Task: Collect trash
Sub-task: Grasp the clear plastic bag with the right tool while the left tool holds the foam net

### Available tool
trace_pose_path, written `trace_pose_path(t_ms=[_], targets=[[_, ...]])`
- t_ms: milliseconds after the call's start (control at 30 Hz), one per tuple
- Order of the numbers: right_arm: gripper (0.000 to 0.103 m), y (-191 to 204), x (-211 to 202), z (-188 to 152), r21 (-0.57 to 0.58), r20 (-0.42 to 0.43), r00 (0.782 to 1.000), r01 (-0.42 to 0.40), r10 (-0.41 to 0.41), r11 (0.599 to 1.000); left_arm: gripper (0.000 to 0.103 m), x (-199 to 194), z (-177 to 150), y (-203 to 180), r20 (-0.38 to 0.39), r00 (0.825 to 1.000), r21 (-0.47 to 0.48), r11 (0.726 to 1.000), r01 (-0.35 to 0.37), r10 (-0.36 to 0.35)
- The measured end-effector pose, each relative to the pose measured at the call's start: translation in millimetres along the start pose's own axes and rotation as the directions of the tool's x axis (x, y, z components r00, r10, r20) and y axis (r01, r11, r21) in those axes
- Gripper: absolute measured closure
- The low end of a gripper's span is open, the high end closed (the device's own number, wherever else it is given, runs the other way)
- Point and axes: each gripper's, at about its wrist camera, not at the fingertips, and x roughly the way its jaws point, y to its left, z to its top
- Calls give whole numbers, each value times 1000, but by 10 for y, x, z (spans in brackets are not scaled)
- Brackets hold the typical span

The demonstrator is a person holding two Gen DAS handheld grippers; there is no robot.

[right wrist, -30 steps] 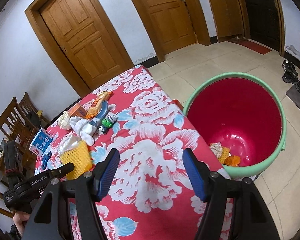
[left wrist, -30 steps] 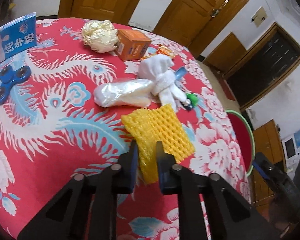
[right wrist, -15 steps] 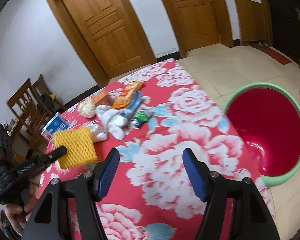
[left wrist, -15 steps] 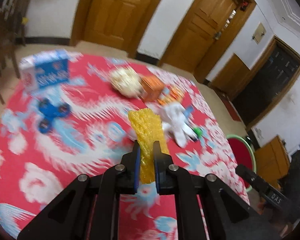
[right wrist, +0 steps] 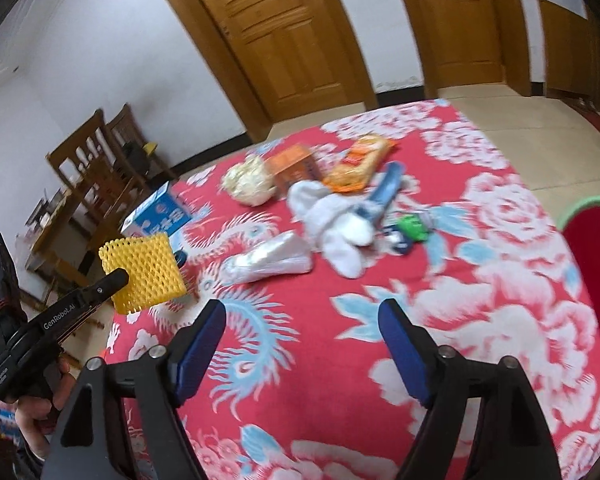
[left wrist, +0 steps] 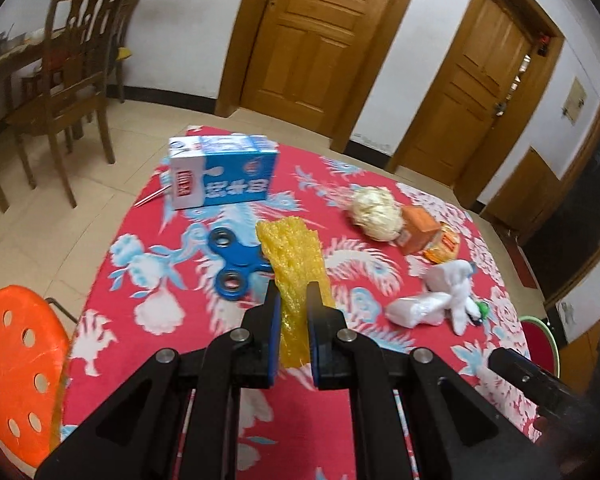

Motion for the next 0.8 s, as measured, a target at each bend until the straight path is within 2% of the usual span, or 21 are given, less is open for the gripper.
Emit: trace_pose_path(t_ms=[233, 533, 700, 800], targets=[[12, 254, 325, 89, -76, -45, 999, 1, -5, 997, 92, 59, -25, 150, -7, 1000, -30, 1000, -10, 10], [11, 431, 714, 197, -151, -66, 996, 53, -63, 987, 92, 115, -68, 153, -23, 1000, -30, 1000, -3, 3], [11, 430, 873, 224, -191, -64, 990, 109, -123, 975, 92, 145, -76, 168, -28, 1000, -33, 999, -3, 2], [11, 392, 941, 240, -190, -68, 989, 115, -130, 975, 92, 155, -81, 162, -31, 1000, -32, 999, -3, 2]])
